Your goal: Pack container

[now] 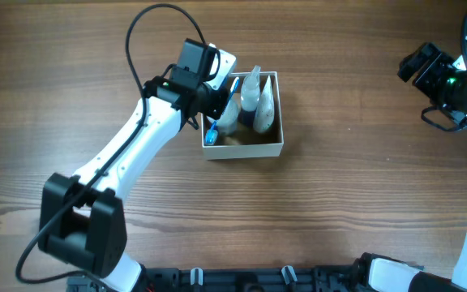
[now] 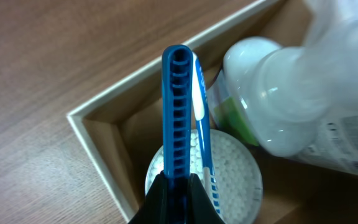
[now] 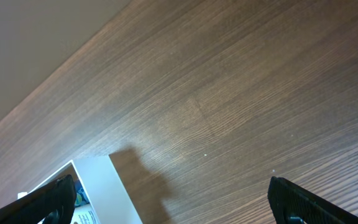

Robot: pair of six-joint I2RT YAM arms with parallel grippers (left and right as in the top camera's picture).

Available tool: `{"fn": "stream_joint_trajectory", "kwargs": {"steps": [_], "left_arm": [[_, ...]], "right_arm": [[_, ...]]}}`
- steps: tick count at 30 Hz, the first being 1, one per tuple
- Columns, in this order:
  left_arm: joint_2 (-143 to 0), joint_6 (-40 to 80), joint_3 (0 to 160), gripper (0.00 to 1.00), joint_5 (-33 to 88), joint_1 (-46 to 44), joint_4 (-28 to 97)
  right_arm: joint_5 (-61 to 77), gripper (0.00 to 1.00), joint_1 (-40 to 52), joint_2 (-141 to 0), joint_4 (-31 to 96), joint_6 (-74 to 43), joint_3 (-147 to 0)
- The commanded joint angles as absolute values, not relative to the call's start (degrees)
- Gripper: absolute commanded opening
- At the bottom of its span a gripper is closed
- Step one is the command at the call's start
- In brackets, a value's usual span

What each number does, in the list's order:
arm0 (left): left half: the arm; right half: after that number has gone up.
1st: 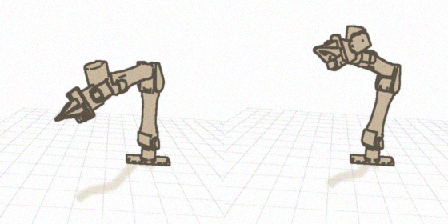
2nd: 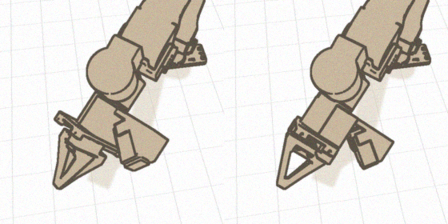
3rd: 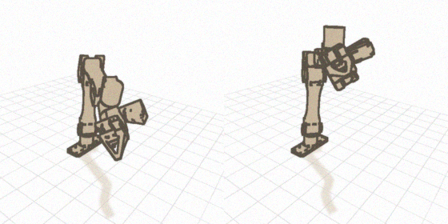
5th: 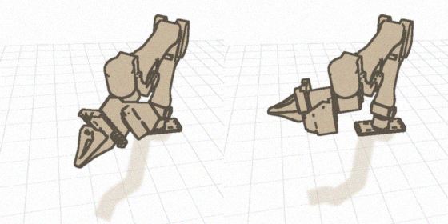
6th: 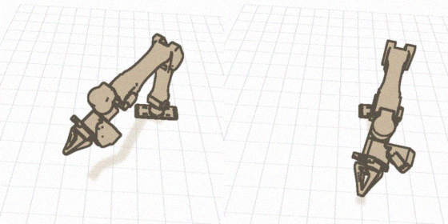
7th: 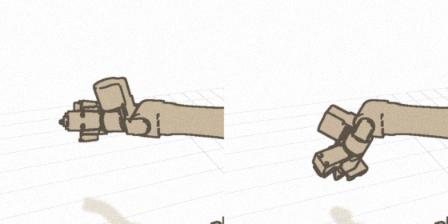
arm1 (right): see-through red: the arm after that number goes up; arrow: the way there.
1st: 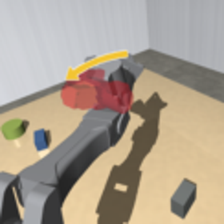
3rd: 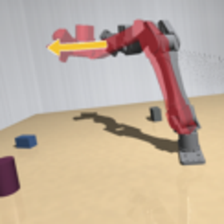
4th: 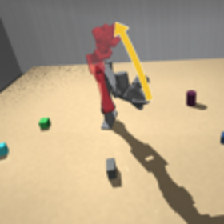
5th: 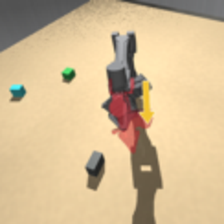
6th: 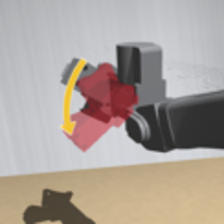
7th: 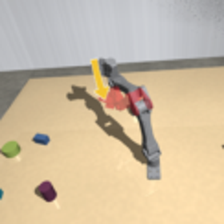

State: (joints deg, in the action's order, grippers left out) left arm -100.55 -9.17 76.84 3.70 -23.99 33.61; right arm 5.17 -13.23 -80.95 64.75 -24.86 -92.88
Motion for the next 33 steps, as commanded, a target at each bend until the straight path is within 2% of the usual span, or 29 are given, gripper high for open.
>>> {"fn": "stream_joint_trajectory", "kwargs": {"steps": [1, 7, 8, 10, 11, 12, 13, 21, 24, 27, 33], "left_arm": [[-103.00, -10.26, 76.73, 0.04, 2.52, -23.83, 33.26], [-103.50, -10.26, 76.73, 0.07, 1.41, -23.83, 32.93], [-103.50, -10.24, 76.73, 0.12, 1.41, -23.83, 32.93], [-103.31, -10.02, 76.73, 0.44, 1.43, -23.86, 33.19], [-103.00, -9.91, 76.73, 0.64, 1.43, -23.90, 33.36], [-102.54, -9.50, 76.77, 0.75, 1.43, -23.90, 33.41], [-101.86, -8.47, 76.84, 0.79, 1.41, -23.90, 33.39], [-95.46, -5.45, 77.17, 0.82, 1.43, -23.90, 33.67], [-95.57, -5.45, 77.14, 0.78, 1.43, -23.88, 36.10], [-95.57, -5.45, 77.14, 0.69, 1.39, -23.88, 38.54], [-94.04, 0.80, 77.14, 0.67, -0.10, -21.08, 43.86]], "right_arm": [[6.09, 1.00, -13.37, -81.28, 64.75, -25.61, -93.36], [6.09, 1.00, -13.37, -81.28, 64.75, -25.63, -93.36], [6.07, 1.00, -13.37, -81.28, 64.75, -25.61, -93.36], [6.07, 1.00, -13.37, -81.28, 64.75, -25.63, -93.36], [6.09, 1.00, -13.37, -81.28, 64.75, -25.61, -93.36], [6.09, 1.00, -13.37, -81.28, 64.75, -25.63, -93.36], [6.09, 1.00, -13.37, -81.28, 64.75, -25.63, -93.36], [6.09, 1.00, -13.37, -81.28, 64.75, -25.63, -93.36], [6.09, 1.00, -13.37, -81.28, 64.73, -25.63, -93.36], [6.09, 1.00, -13.37, -81.28, 64.75, -25.61, -93.36], [6.09, 1.00, -13.37, -81.28, 64.75, -25.63, -93.36]]}}
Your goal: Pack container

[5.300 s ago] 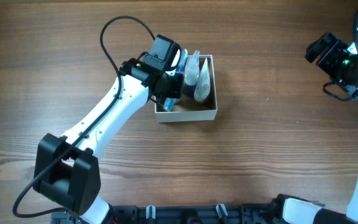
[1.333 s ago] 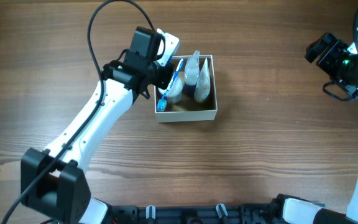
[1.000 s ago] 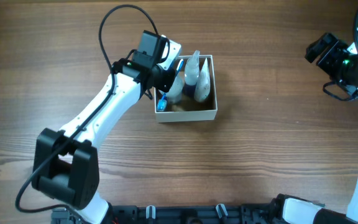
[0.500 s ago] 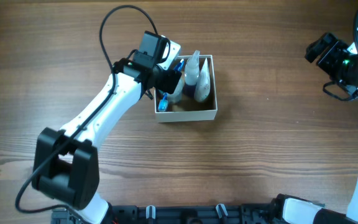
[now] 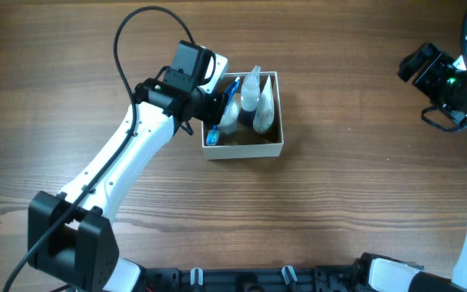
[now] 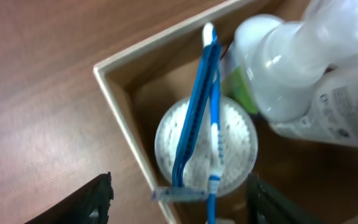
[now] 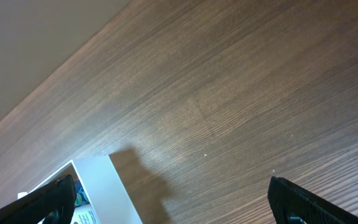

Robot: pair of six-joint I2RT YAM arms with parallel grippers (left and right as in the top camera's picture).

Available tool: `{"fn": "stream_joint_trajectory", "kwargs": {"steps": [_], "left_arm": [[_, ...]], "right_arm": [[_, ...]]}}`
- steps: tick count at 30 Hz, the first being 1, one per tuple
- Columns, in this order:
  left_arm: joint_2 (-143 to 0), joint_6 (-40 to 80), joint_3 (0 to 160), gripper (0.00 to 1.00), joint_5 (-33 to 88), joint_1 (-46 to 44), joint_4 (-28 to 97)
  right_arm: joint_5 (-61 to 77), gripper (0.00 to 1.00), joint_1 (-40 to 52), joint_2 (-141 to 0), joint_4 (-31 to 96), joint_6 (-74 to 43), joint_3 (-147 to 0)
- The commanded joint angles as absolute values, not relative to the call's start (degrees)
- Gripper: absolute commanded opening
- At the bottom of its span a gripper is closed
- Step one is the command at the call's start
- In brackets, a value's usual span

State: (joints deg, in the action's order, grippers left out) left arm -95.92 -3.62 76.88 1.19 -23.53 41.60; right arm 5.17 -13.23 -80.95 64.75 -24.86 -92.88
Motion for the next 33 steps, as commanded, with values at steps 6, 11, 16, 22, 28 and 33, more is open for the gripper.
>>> {"fn": "stream_joint_trajectory", "kwargs": {"steps": [6, 11, 16, 22, 28, 33], "left_arm": [[-85.41, 4.47, 77.14, 0.76, -0.10, -13.74, 49.28], [-78.06, 8.21, 77.14, 1.00, 0.14, -4.71, 55.81], [-76.90, 8.21, 77.14, 1.00, 0.14, -0.80, 60.93], [-76.93, 8.19, 77.14, 1.00, 0.12, -0.58, 63.81], [-76.93, 8.19, 77.14, 1.00, 0.12, -0.58, 63.81], [-76.55, 7.94, 77.14, 1.00, -1.83, -0.58, 64.69]], "right_arm": [[6.09, 1.00, -13.37, -81.28, 64.75, -25.63, -93.36], [6.07, 1.00, -13.37, -81.28, 64.75, -25.63, -93.36], [6.07, 1.00, -13.37, -81.28, 64.75, -25.61, -93.36], [6.09, 1.00, -13.37, -81.28, 64.75, -25.63, -93.36], [6.09, 1.00, -13.37, -81.28, 64.75, -25.63, -93.36], [6.09, 1.00, -13.37, -81.28, 64.75, -25.63, -93.36]]}}
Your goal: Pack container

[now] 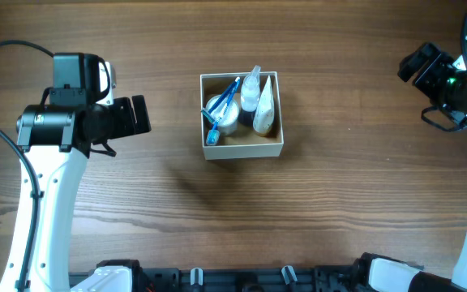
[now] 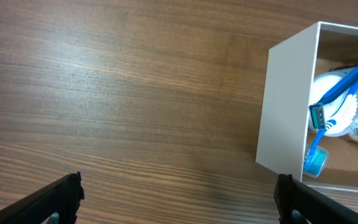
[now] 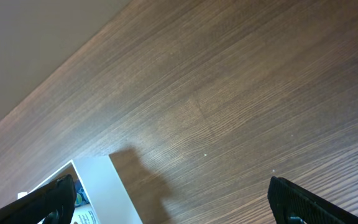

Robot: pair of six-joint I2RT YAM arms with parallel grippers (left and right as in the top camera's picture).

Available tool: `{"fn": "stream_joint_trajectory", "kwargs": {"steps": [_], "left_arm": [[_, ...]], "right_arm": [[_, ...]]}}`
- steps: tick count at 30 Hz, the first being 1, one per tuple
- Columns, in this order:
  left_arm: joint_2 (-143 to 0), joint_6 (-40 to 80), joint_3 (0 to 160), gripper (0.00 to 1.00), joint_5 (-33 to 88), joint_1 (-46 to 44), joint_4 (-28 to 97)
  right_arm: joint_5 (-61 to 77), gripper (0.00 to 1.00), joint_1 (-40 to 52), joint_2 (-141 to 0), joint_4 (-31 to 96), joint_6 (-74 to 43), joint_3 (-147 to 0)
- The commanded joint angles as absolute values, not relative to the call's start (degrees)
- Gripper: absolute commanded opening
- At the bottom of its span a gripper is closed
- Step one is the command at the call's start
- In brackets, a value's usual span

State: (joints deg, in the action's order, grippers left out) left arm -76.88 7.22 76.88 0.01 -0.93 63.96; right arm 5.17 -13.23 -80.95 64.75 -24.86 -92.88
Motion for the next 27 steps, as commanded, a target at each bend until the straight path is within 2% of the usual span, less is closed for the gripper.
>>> {"fn": "stream_joint_trajectory", "kwargs": {"steps": [1, 5, 10, 15, 27], "left_arm": [[-76.14, 7.94, 77.10, 1.00, -2.63, -0.62, 64.73], [-70.22, 7.94, 76.16, 1.00, -2.66, -0.71, 63.61], [-57.80, 6.68, 69.58, 1.00, 0.25, -0.97, 52.62], [-44.84, 1.48, 57.08, 1.00, 2.98, -0.45, 42.46], [-23.62, 1.76, 29.23, 1.00, 6.61, -0.45, 32.45]], "right_arm": [[6.09, 1.00, -13.37, -81.28, 64.75, -25.63, -93.36], [6.09, 1.00, -13.37, -81.28, 64.75, -25.61, -93.36], [6.09, 1.00, -13.37, -81.28, 64.75, -25.63, -93.36], [6.07, 1.00, -13.37, -81.28, 64.75, -25.61, -93.36], [6.09, 1.00, -13.37, -81.28, 64.75, -25.61, -93.36]]}}
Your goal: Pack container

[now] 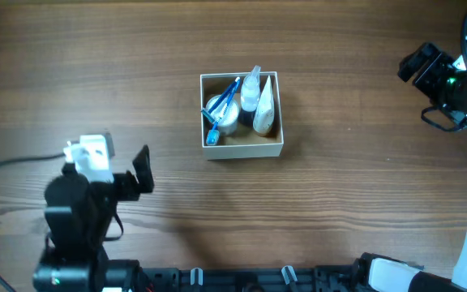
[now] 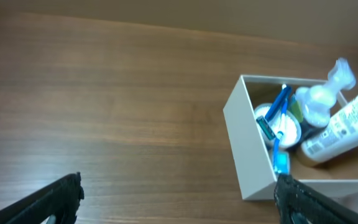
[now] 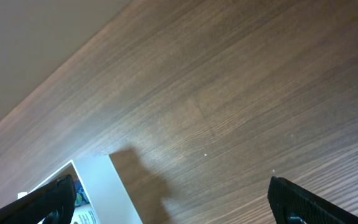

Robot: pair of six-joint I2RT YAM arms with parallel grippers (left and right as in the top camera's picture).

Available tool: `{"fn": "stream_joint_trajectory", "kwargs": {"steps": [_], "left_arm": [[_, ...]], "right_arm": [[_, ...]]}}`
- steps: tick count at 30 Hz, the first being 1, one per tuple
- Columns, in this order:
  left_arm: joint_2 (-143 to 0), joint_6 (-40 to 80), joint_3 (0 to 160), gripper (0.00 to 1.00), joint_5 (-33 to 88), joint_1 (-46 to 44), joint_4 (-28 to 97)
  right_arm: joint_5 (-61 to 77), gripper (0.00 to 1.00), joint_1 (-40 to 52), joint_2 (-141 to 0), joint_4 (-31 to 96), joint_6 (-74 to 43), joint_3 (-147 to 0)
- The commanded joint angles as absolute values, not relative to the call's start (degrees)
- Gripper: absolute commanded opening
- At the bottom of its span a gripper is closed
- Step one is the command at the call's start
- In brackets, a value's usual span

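A white open box (image 1: 242, 148) stands mid-table, also seen as the box (image 2: 248, 162) in the left wrist view. Inside lie a blue razor (image 1: 217, 115), a blue toothbrush (image 1: 232, 91), a round white tub (image 1: 227, 122) and two white bottles (image 1: 259, 101). My left gripper (image 1: 143, 172) sits low at the table's front left, well apart from the box, open and empty; its fingers (image 2: 61, 193) frame bare wood. My right gripper (image 1: 418, 63) hovers at the far right edge, open and empty, its fingertips (image 3: 291, 199) at the frame's bottom corners.
The brown wooden table (image 1: 347, 186) surrounds the box. A black cable (image 1: 6, 166) trails from the left arm toward the left edge. The box corner (image 3: 98, 186) shows at the bottom left of the right wrist view.
My left arm has drawn back from the left-middle of the table to the front left corner, farther from the box. Its gripper stays open. The right arm has not moved.
My left gripper was shut on the blue razor over the box's left side. Then it was open with the razor resting on the tub inside the box. After that it stood away to the left, and now sits at the front left.
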State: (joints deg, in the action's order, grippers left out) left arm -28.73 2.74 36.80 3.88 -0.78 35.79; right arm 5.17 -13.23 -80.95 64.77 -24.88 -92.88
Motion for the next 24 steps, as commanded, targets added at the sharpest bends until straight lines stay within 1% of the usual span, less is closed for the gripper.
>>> {"fn": "stream_joint_trajectory", "kwargs": {"steps": [1, 4, 10, 24], "left_arm": [[-22.00, 1.76, 26.79, 1.00, 7.05, -0.47, 30.87], [-16.45, 1.78, 19.27, 1.00, 7.49, -0.47, 25.93], [-7.99, 1.76, 11.09, 1.00, 7.46, -0.47, 21.56], [-0.14, 1.74, 6.55, 1.00, 6.83, -0.47, 21.43]], "right_arm": [[6.09, 1.00, -13.37, -81.28, 64.75, -25.63, -93.36], [6.09, 1.00, -13.37, -81.28, 64.75, -25.65, -93.36], [6.09, 1.00, -13.37, -81.28, 64.75, -25.63, -93.36], [6.07, 1.00, -13.37, -81.28, 64.75, -25.63, -93.36]]}}
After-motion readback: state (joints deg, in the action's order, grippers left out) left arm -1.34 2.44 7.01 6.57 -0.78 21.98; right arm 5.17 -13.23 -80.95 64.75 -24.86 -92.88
